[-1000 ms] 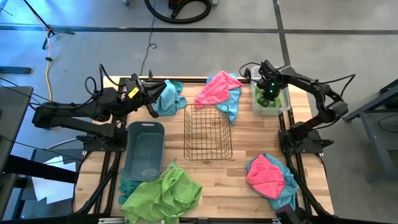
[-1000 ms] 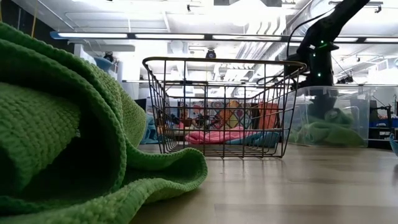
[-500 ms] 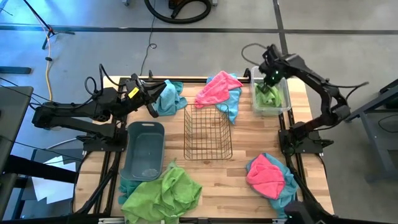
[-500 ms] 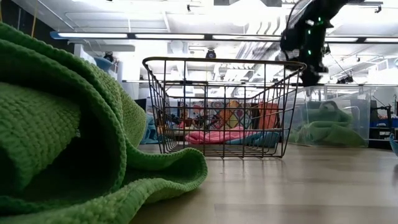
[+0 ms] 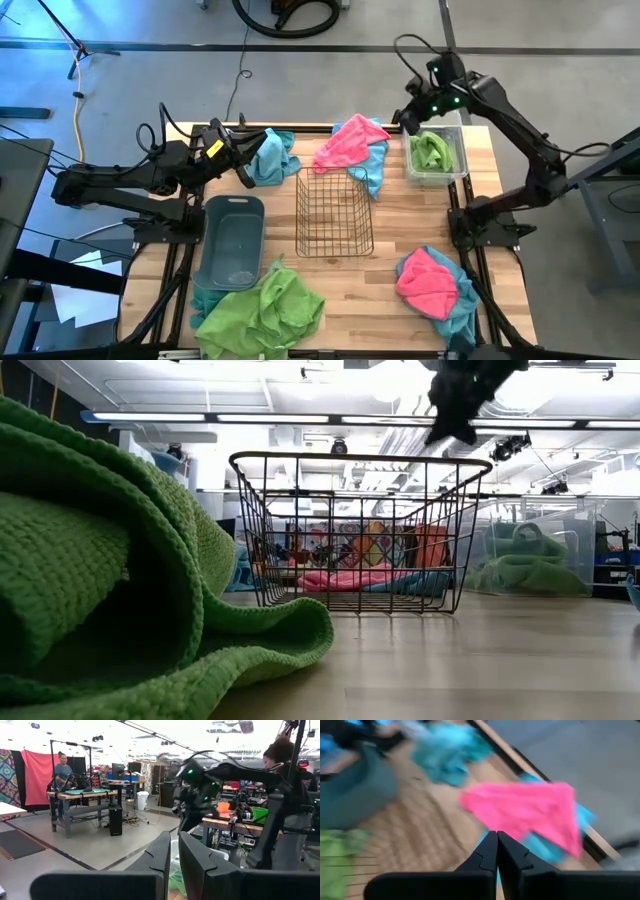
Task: Sort microfiber towel by color & place in baskets
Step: Put the green towel into the transparent bin
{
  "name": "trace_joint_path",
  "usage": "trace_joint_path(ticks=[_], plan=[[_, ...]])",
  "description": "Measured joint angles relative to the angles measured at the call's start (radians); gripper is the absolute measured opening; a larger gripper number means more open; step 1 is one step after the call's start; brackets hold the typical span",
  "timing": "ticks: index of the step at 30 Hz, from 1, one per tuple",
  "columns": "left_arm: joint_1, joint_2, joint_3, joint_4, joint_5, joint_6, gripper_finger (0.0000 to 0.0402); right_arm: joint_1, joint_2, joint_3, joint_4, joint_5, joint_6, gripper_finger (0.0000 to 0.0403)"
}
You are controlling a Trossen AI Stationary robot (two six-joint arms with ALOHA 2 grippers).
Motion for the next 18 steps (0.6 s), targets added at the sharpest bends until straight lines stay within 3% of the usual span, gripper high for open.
trace_joint_path(ticks=[5, 10, 14, 18], plan=[[0.000, 0.000, 0.000, 0.000, 0.003, -0.003, 0.0026, 0.151, -0.058, -0.006, 0.044, -0.016, 0.006, 0.0000], [0.000, 0.000, 0.000, 0.000, 0.101, -0.003, 0.0026, 0.307, -0.111, -0.006, 0.112, 0.009, 0.056, 0.0000], [0.000, 0.000, 0.000, 0.000, 0.171, -0.015, 0.0026, 0.438, -0.140, -0.006, 0.190, 0.111, 0.119, 0.0000], [0.000, 0.000, 0.000, -0.001, 0.173, -0.039, 0.0026, 0.558, -0.143, -0.007, 0.238, 0.219, 0.137, 0.0000]])
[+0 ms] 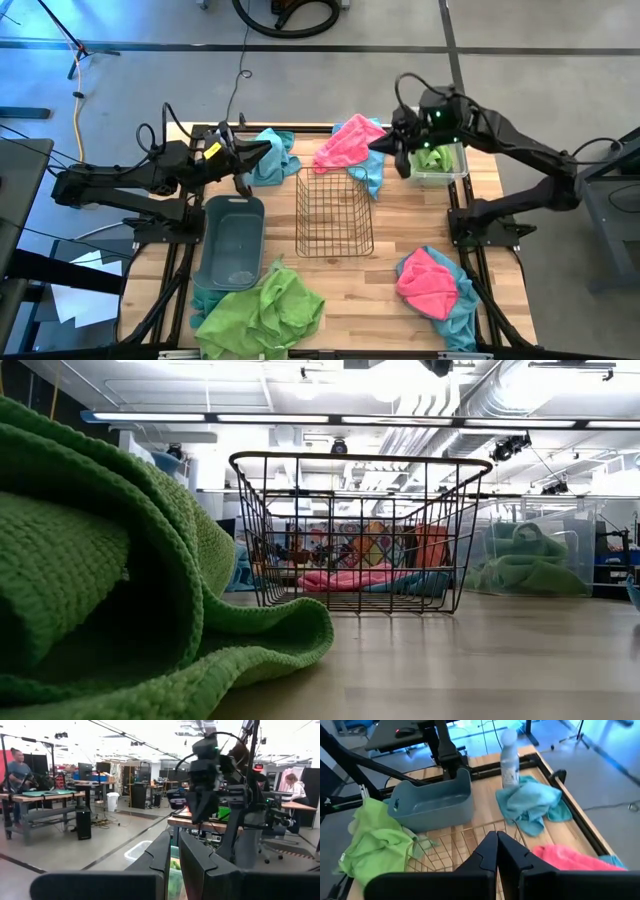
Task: Sort microfiber towel by color & place in baskets
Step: Put the green towel into the transparent bin
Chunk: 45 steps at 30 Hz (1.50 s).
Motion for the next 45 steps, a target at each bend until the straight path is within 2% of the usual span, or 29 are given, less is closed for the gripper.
trace_joint_path(ticks=[4, 15, 17, 20, 23, 25, 36, 40, 45], plan=[[0.000, 0.000, 0.000, -0.007, 0.000, -0.014, 0.0026, 0.096, -0.006, -0.049, 0.128, 0.050, 0.009, 0.0000], [0.000, 0.000, 0.000, -0.051, 0.031, -0.032, 0.0026, 0.228, -0.094, -0.422, 0.687, 0.123, 0.114, 0.0000], [0.000, -0.001, 0.000, -0.051, 0.073, -0.033, 0.0026, 0.242, -0.107, -0.467, 0.757, 0.146, 0.115, 0.0000], [0.000, -0.001, 0.000, -0.052, 0.231, -0.064, 0.0026, 0.261, -0.114, -0.516, 0.851, 0.170, 0.126, 0.0000], [0.000, 0.000, 0.000, -0.054, 0.377, -0.102, 0.0026, 0.275, -0.118, -0.526, 0.876, 0.171, 0.116, 0.0000], [-0.001, 0.000, 0.000, -0.063, 0.416, -0.129, 0.0026, 0.283, -0.118, -0.526, 0.875, 0.171, 0.101, 0.0000], [-0.028, 0.002, 0.011, -0.126, 0.398, -0.184, 0.0029, 0.283, -0.118, -0.526, 0.883, 0.170, 0.100, 0.0000], [-0.103, 0.039, 0.094, -0.293, 0.355, -0.129, 0.0049, 0.283, -0.118, -0.525, 0.883, 0.177, 0.150, 0.0000], [-0.196, 0.140, 0.232, -0.513, 0.323, -0.063, 0.0102, 0.285, -0.118, -0.525, 0.886, 0.164, 0.195, 0.0000]])
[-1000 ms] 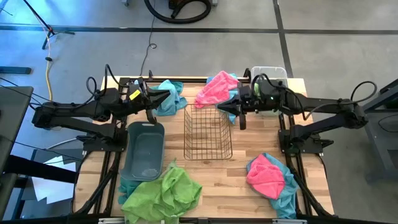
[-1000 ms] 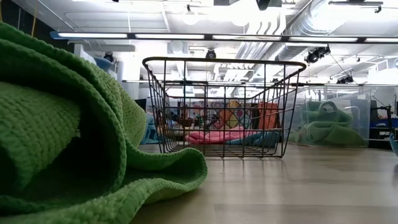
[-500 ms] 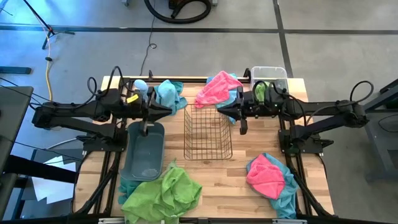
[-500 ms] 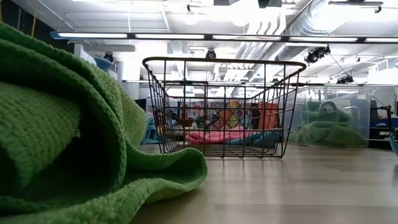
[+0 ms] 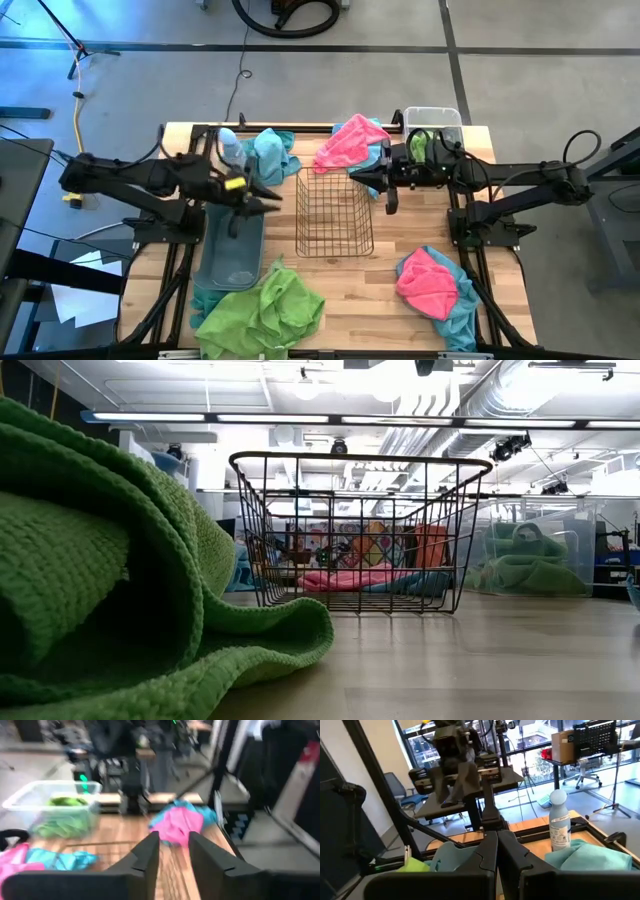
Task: Sort microfiber towel by color & place in baskets
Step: Put the green towel into the transparent bin
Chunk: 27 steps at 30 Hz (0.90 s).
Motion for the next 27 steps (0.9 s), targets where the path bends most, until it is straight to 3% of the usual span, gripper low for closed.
trace_joint_path(ticks=[7, 12, 22, 27], plan=[[-0.157, 0.195, 0.202, -0.306, -0.008, -0.008, 0.0181, 0.001, -0.048, 0.001, -0.002, -0.040, -0.021, 0.0000], [-0.248, 0.343, 0.304, -0.425, -0.023, -0.127, 0.0217, 0.013, -0.124, 0.002, -0.013, -0.044, -0.089, 0.0000], [-0.371, 0.613, 0.388, -0.513, -0.067, -0.406, 0.0232, 0.023, -0.225, 0.002, -0.088, -0.044, -0.163, 0.0000], [-0.382, 0.715, 0.393, -0.520, -0.067, -0.440, 0.0232, 0.024, -0.228, 0.002, -0.129, -0.044, -0.160, 0.0000]])
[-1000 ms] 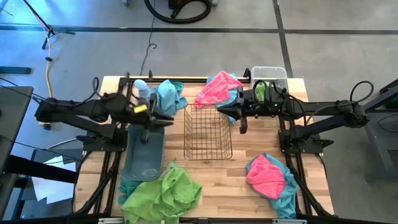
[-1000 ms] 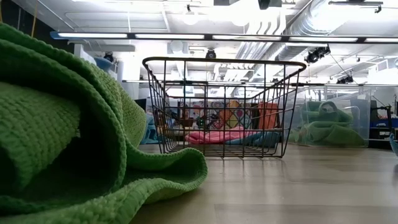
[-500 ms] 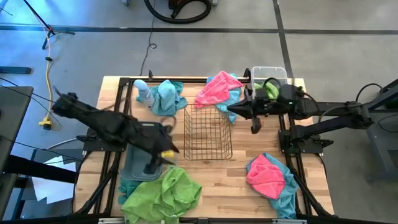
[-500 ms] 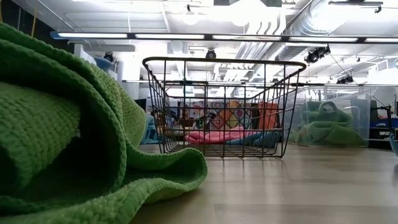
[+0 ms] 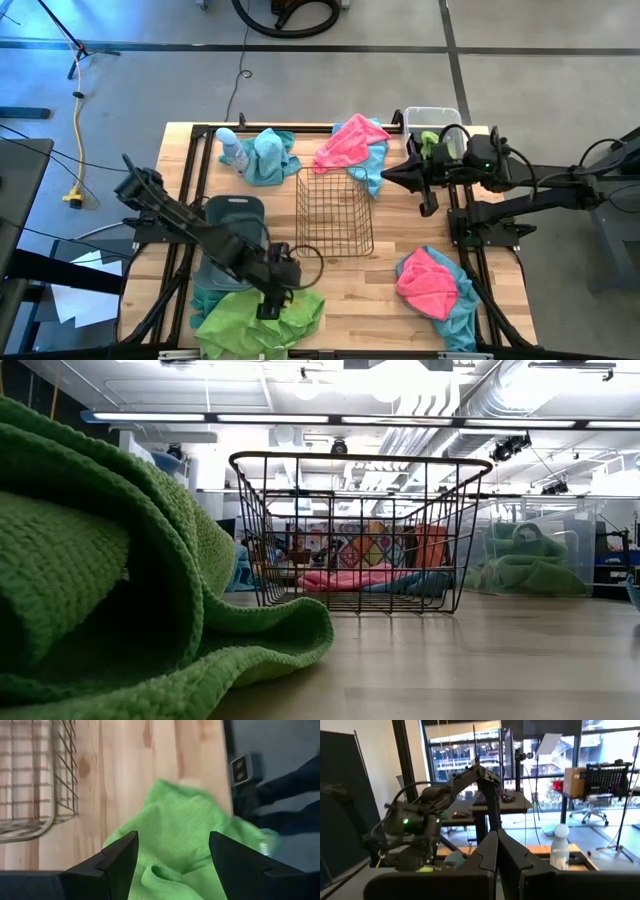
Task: Sort microfiber towel by color & place in baskets
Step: Put the green towel into the transparent bin
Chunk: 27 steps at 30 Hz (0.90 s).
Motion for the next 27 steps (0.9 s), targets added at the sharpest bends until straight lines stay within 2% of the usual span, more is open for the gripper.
trace_joint_path(ticks=[12, 20, 27], plan=[[0.016, 0.163, 0.000, -0.066, 0.003, 0.021, 0.0232, 0.000, 0.000, 0.000, -0.044, 0.000, -0.001, 0.0000], [0.016, 0.210, 0.000, -0.076, 0.031, -0.060, 0.0232, 0.000, 0.000, 0.000, -0.053, 0.000, -0.002, 0.0000], [0.017, 0.257, -0.001, -0.086, 0.039, -0.063, 0.0232, 0.000, 0.000, 0.000, -0.071, 0.000, -0.003, 0.0000]])
